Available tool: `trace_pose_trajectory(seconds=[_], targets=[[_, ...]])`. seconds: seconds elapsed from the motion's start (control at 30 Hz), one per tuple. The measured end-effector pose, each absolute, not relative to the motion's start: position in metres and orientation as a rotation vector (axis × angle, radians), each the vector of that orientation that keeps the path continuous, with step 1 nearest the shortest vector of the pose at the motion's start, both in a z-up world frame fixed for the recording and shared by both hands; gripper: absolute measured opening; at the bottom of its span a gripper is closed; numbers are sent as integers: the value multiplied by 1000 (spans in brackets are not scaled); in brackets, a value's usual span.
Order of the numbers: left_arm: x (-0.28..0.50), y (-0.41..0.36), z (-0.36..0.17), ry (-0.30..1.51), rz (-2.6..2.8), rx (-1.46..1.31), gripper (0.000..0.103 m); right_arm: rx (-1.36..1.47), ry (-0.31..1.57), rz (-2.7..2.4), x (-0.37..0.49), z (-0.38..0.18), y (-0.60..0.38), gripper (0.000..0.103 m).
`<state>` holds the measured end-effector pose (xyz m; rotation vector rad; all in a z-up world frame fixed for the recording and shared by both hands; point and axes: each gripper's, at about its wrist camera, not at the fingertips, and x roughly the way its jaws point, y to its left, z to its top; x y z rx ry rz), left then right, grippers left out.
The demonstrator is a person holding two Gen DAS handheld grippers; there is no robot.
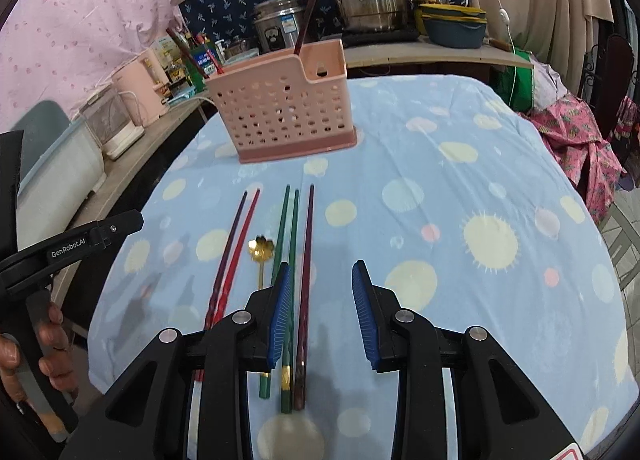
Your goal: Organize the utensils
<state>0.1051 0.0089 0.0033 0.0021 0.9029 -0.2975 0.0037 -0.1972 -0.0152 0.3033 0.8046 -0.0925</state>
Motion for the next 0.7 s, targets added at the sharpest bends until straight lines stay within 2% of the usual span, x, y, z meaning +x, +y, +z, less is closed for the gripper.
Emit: trace_pose_trajectory(seconds=[0.27,0.7], targets=[[82,13,-29,979,-296,12,49,268,873,-77,-10,-45,-181,31],[67,10,-44,1014,-312,24,49,243,921,-60,-8,-64,-170,30]])
